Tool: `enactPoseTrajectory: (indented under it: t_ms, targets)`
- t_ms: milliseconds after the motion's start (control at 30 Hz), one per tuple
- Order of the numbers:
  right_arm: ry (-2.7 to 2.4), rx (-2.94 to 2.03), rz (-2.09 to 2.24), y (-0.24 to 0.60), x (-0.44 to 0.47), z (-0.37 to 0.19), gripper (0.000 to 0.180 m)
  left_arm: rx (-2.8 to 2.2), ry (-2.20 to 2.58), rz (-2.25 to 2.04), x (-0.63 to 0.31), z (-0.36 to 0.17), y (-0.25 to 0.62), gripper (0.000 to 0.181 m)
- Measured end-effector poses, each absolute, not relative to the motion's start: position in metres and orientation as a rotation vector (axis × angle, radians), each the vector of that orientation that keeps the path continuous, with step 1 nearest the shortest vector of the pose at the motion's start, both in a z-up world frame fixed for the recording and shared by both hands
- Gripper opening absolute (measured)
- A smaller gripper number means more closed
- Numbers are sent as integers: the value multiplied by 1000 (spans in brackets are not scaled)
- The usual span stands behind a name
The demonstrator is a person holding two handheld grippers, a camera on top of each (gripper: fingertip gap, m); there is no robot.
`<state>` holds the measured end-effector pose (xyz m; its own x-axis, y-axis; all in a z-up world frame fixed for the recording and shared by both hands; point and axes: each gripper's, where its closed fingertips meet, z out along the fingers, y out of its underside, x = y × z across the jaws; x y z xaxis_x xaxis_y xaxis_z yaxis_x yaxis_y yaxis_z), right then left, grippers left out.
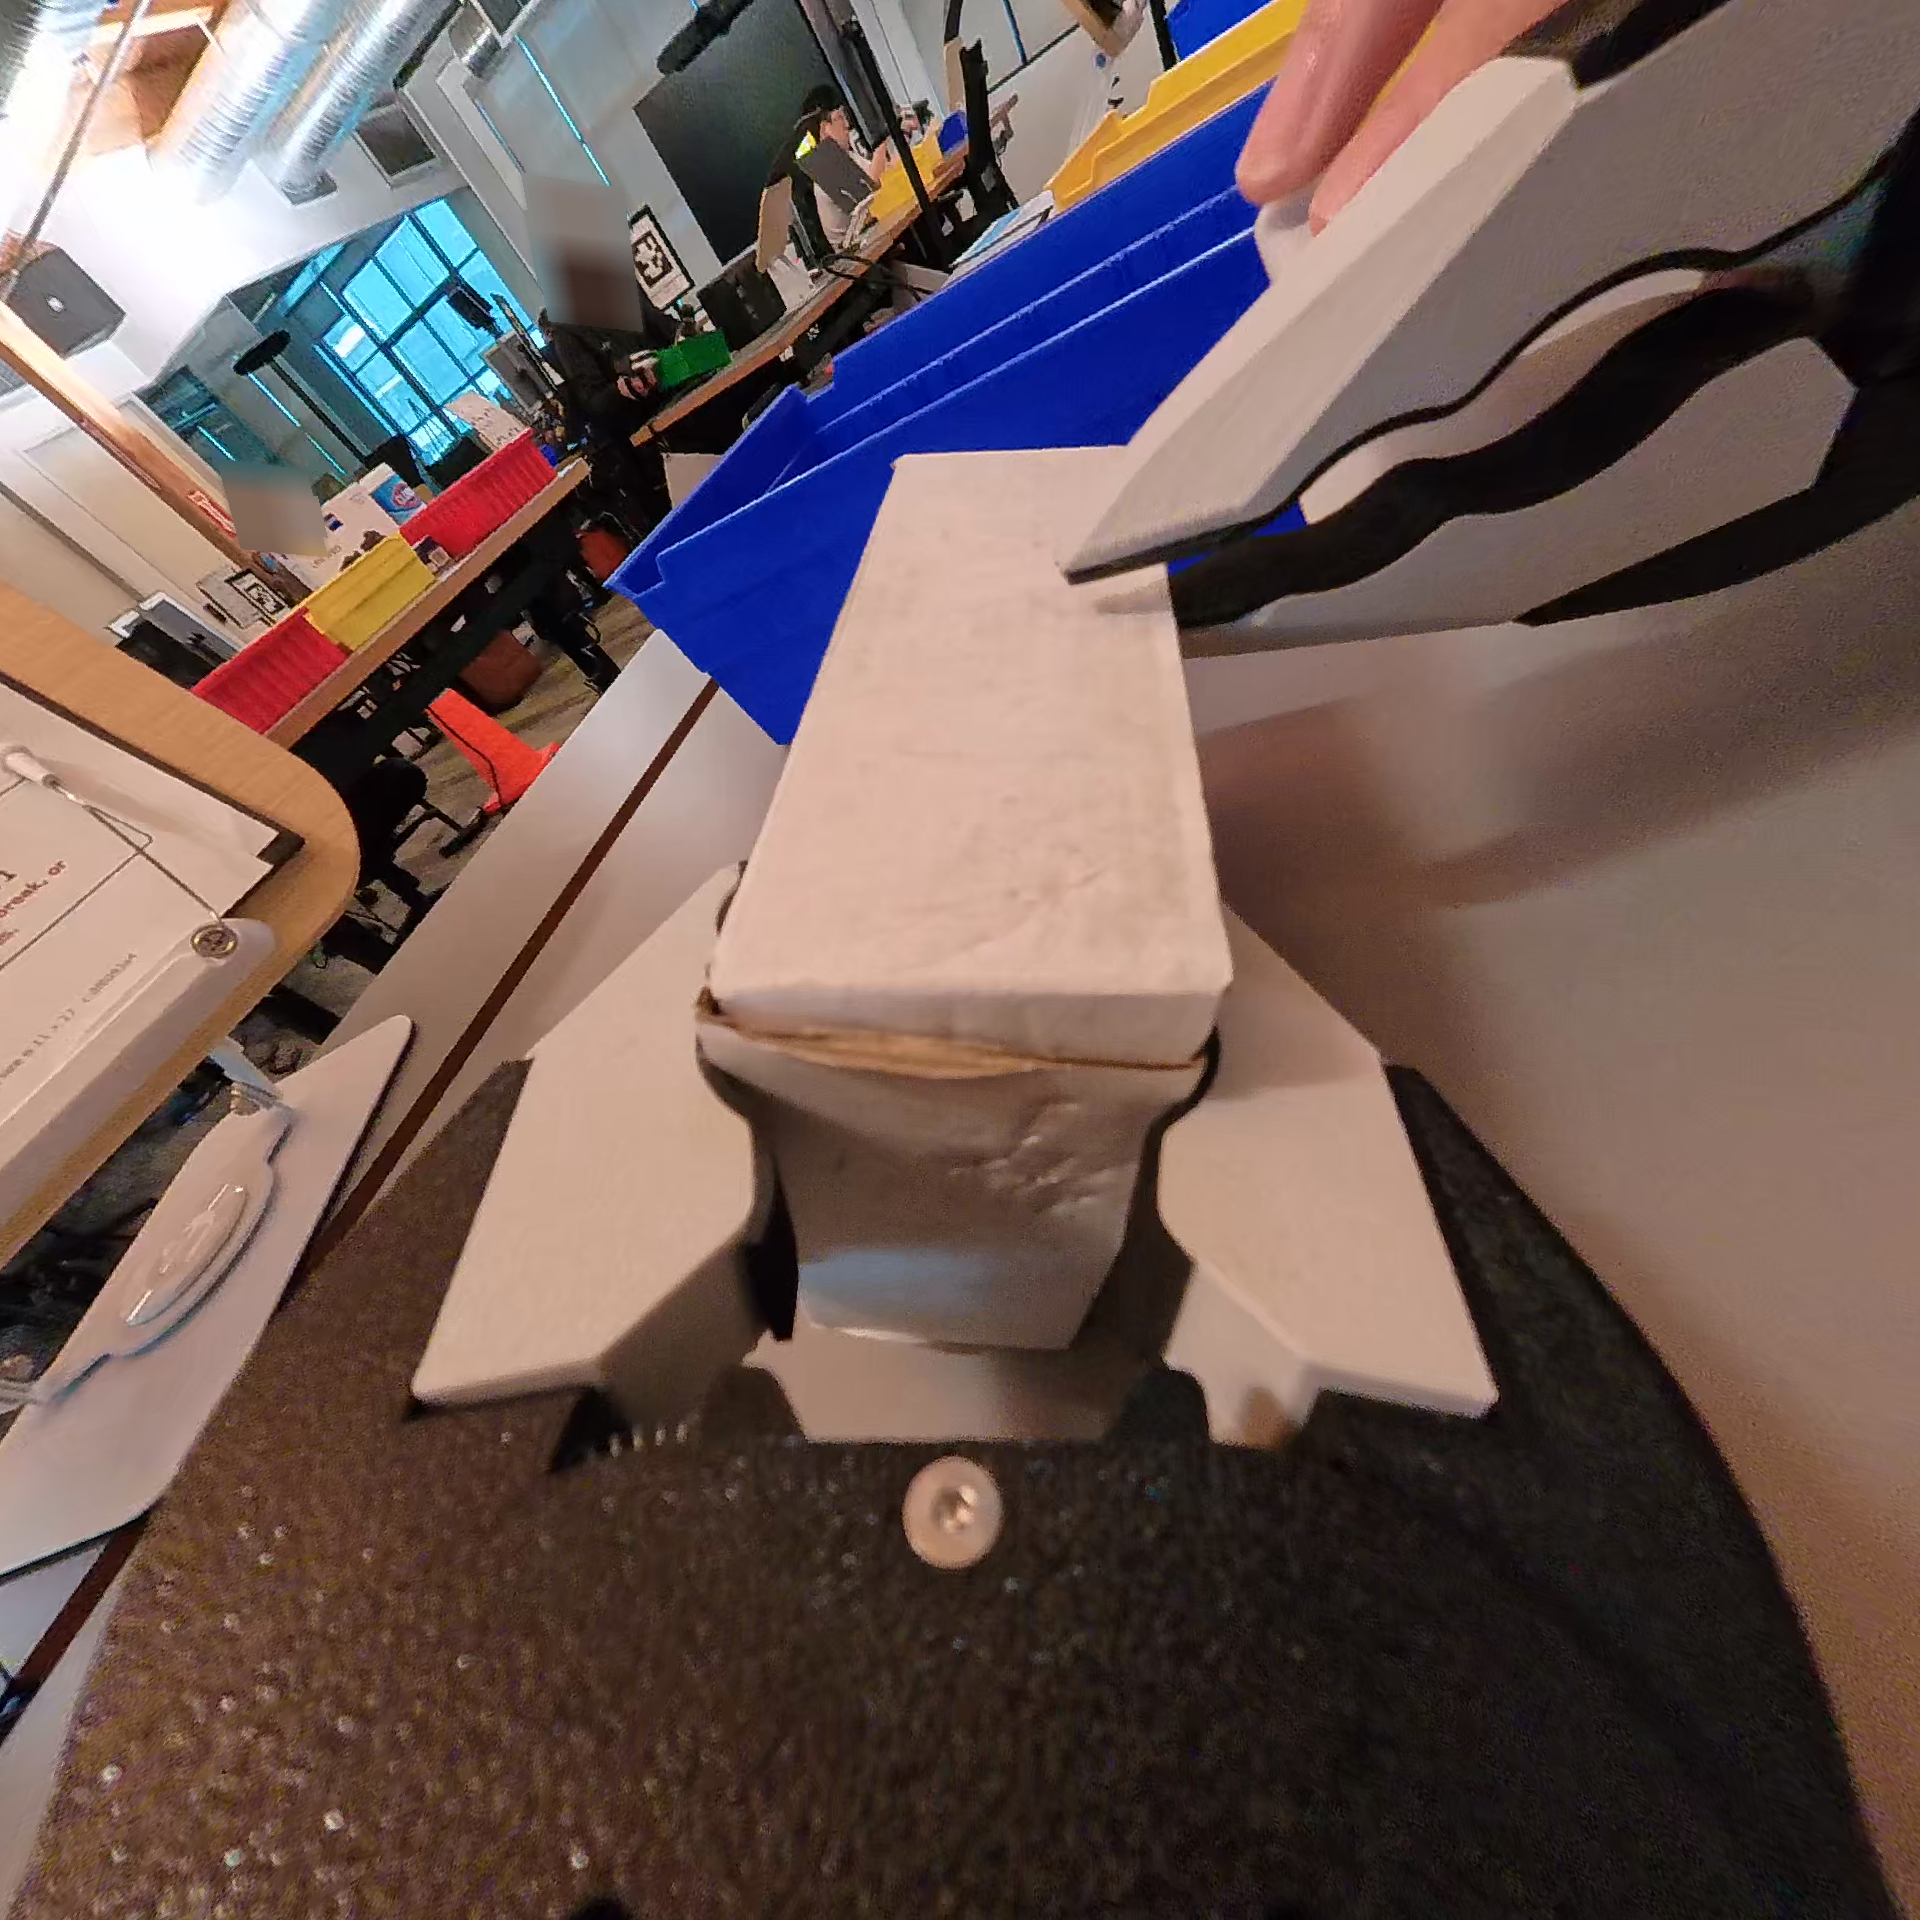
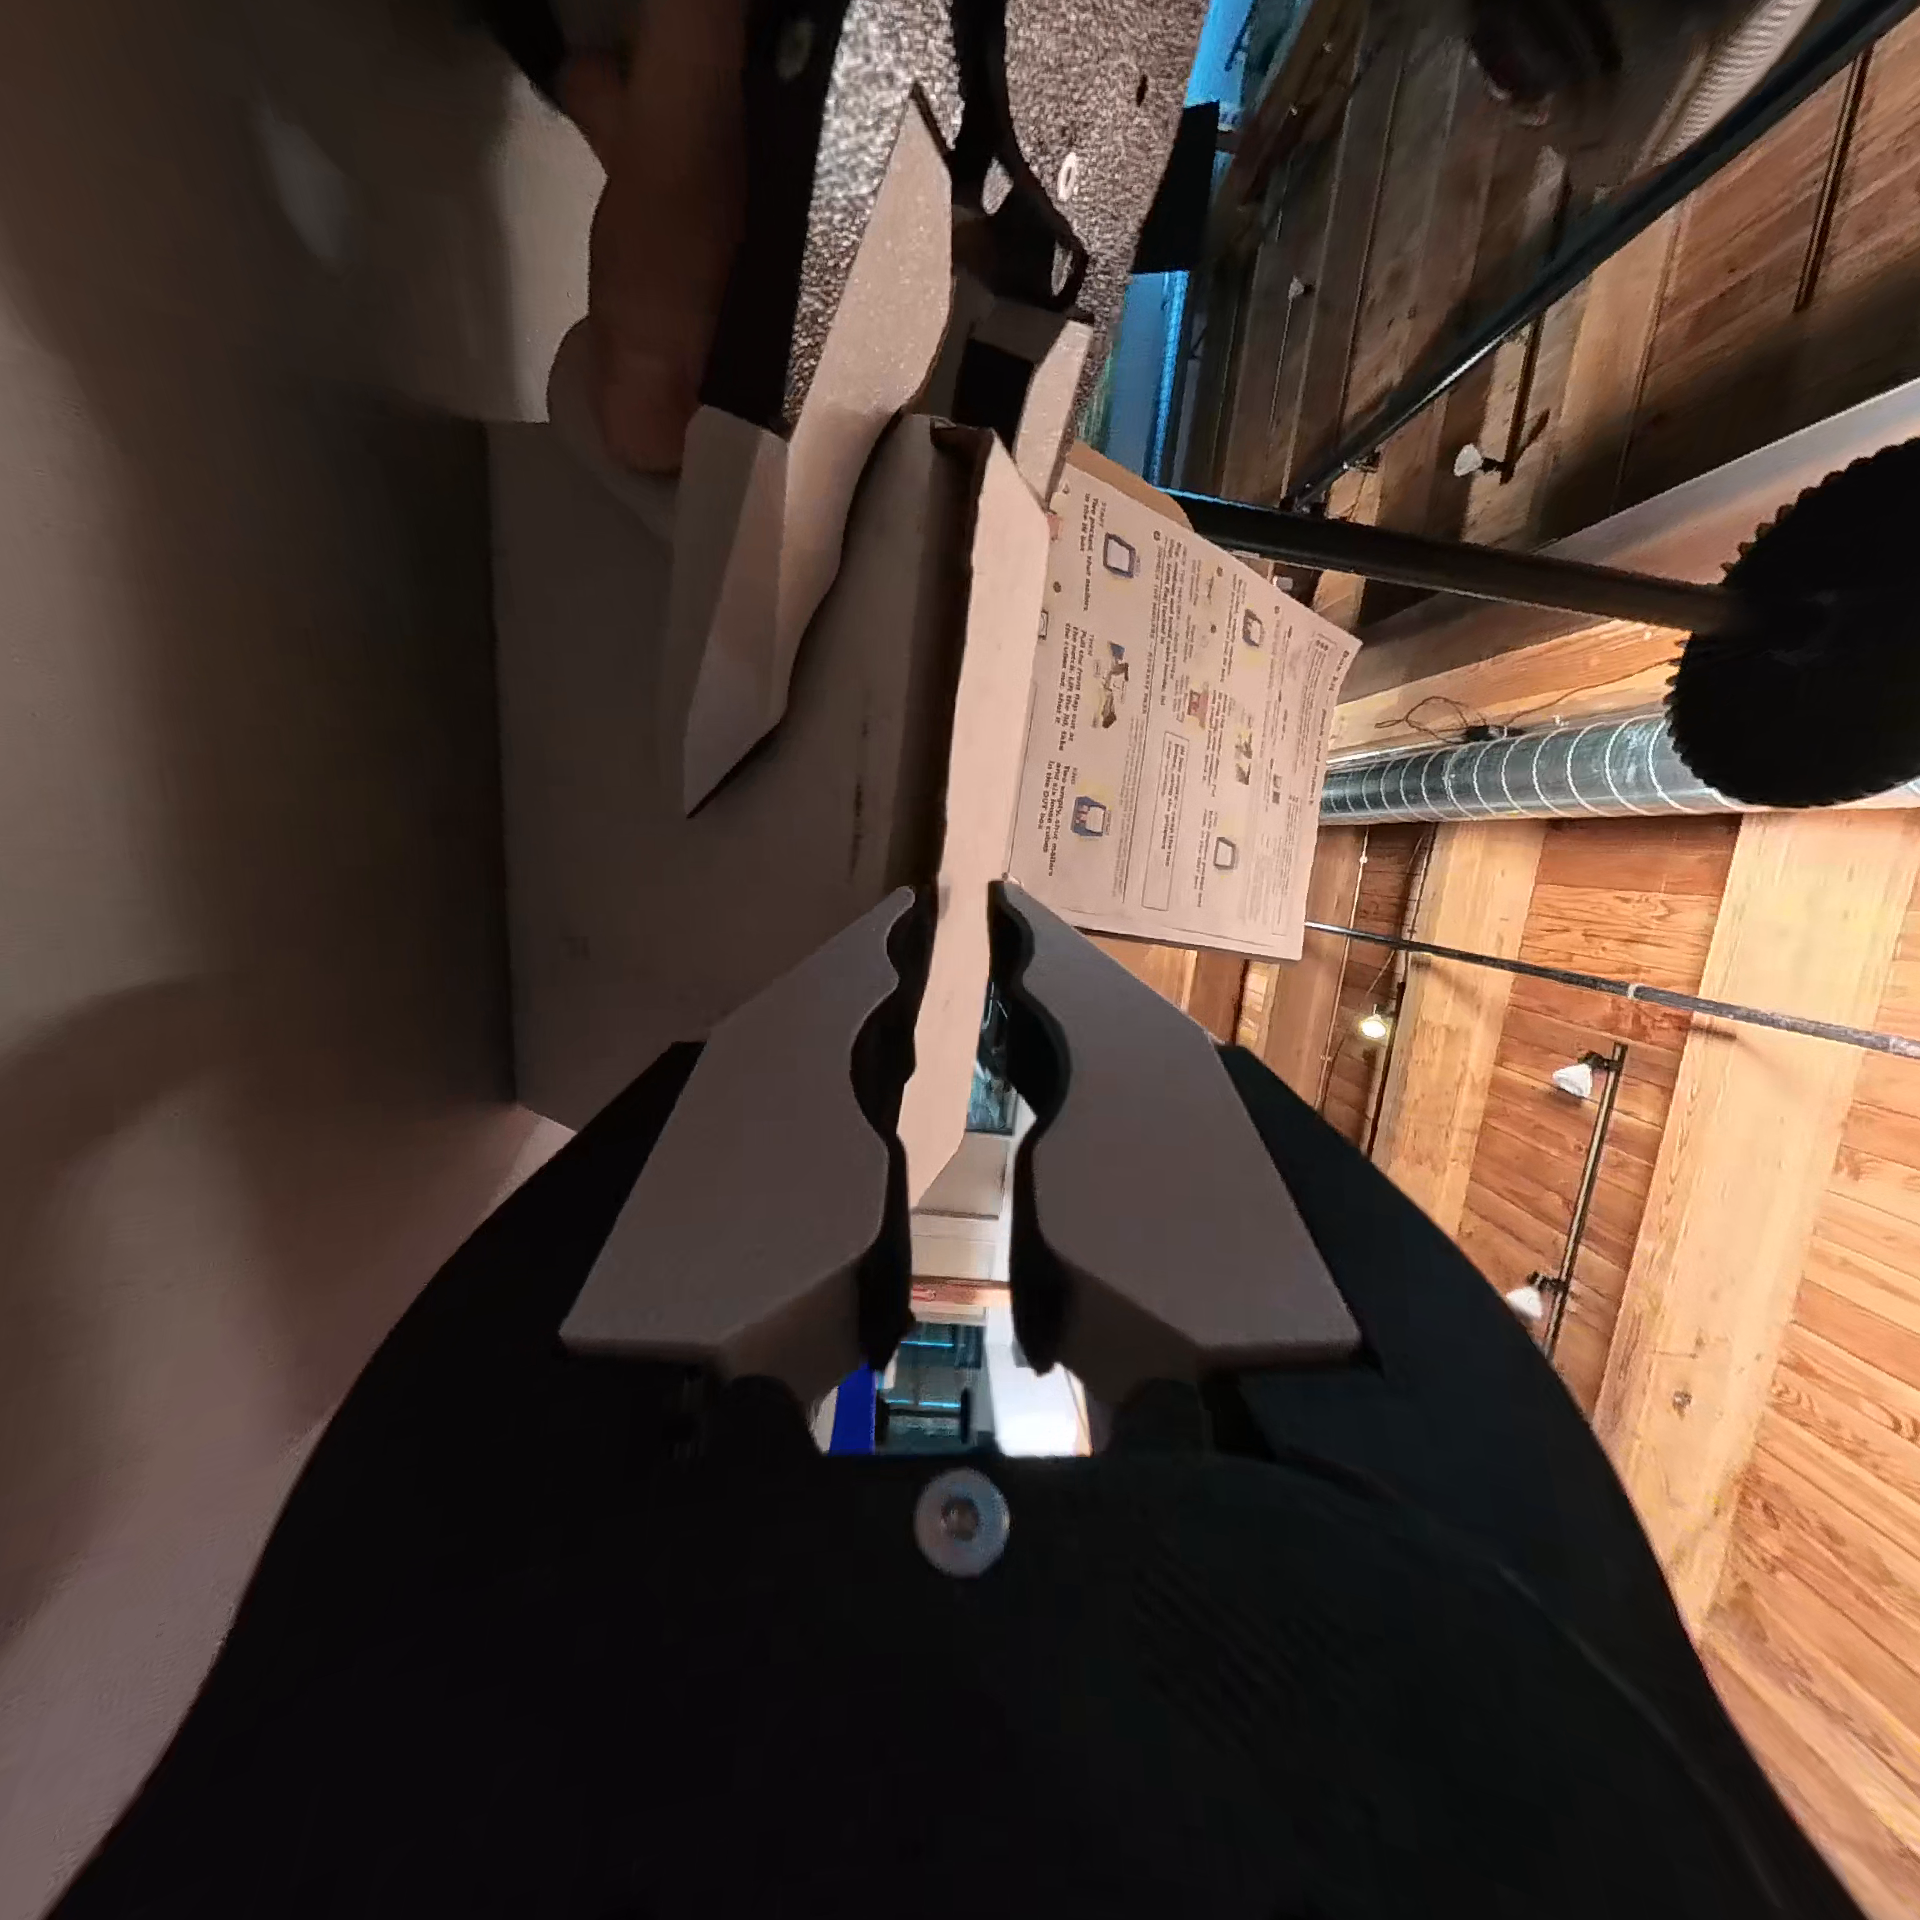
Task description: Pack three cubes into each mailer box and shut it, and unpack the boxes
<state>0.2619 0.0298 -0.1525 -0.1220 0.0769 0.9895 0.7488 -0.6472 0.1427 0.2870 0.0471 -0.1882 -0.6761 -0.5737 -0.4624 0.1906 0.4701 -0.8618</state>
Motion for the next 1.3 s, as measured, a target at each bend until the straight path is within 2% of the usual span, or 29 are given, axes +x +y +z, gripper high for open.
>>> enactPoseTrajectory:
  t_ms: [67,367,433,567,733,933,1033,1067,1133,1200,1300]
  targets:
    - [-966,-1678,-1836,30,262,-155,2,-308,1956,-1254,287,-189,47,74]
    - [-732,-1771,-1669,25,258,-125,0,-271,1932,-1176,284,-190,47,72]
    - [-788,-1830,-1587,25,255,-132,0,-258,1922,-1205,283,-189,46,73]
    - [-974,-1837,-1729,19,256,-137,0,-177,1915,-1169,279,-190,42,74]
    - [-764,-1983,-1435,20,252,-127,1,-125,1903,-1106,276,-192,44,73]
    - [-738,-2058,-1373,25,250,-131,0,-172,1862,-1069,267,-184,62,76]
    - [-716,-2100,-1372,26,249,-133,0,-247,1976,-1024,237,-175,86,62]
    - [-697,-2103,-1370,27,249,-133,0,-262,1963,-1014,224,-166,93,51]
    - [-665,-2112,-1343,28,247,-133,0,-218,1889,-1079,192,-141,92,3]
    - [-649,-2113,-1306,31,245,-133,0,-153,1852,-1098,167,-128,77,0]
    - [-644,-2116,-1287,36,241,-133,0,-135,1858,-807,174,-141,64,0]
